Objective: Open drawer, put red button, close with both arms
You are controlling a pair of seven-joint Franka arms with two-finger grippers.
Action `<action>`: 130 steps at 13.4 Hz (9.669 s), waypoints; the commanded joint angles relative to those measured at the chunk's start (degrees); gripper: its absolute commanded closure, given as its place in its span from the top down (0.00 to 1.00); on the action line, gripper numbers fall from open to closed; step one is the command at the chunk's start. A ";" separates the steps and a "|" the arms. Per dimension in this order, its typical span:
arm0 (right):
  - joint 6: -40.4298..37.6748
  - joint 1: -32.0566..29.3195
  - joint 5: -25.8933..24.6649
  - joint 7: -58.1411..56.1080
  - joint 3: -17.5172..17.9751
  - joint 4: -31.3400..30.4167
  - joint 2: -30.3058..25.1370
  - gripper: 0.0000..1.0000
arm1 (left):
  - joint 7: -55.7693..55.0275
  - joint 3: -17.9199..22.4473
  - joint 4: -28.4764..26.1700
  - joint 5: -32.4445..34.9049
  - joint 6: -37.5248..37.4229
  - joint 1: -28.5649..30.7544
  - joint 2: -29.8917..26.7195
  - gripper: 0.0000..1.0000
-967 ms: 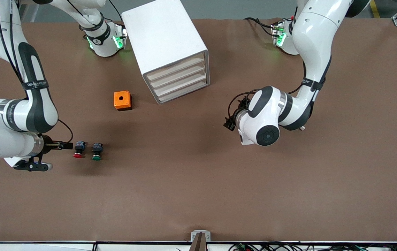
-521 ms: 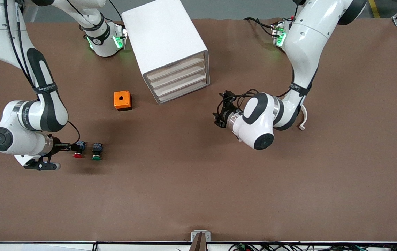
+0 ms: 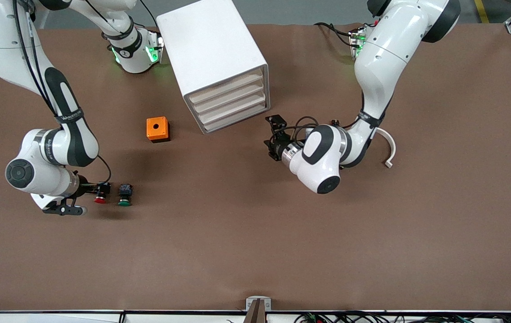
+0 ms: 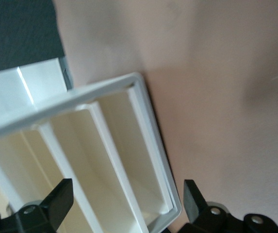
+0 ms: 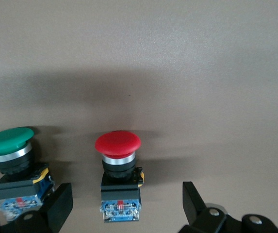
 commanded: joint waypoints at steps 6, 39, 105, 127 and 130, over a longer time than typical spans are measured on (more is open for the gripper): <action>4.56 -1.15 -0.09 1.00 0.67 -2.88 0.83 1.00 | -12.16 0.28 0.66 -13.75 -0.70 -2.46 0.00 0.81; -37.00 16.59 0.61 34.11 1.28 8.62 -20.00 0.31 | -1.90 0.90 3.30 -18.42 -0.44 2.19 4.40 0.00; -43.42 0.87 2.46 -7.00 0.67 6.70 -42.94 1.00 | 56.47 -17.12 -2.50 42.23 20.48 -1.15 -8.08 1.00; -45.62 0.87 2.28 -6.39 0.75 11.63 -42.32 1.00 | 54.63 -17.21 -4.08 27.19 18.46 -7.48 -7.56 1.00; -45.62 0.87 2.29 -6.48 0.67 11.63 -42.32 1.00 | 54.54 -16.86 -3.64 27.19 18.46 -6.51 -7.91 1.00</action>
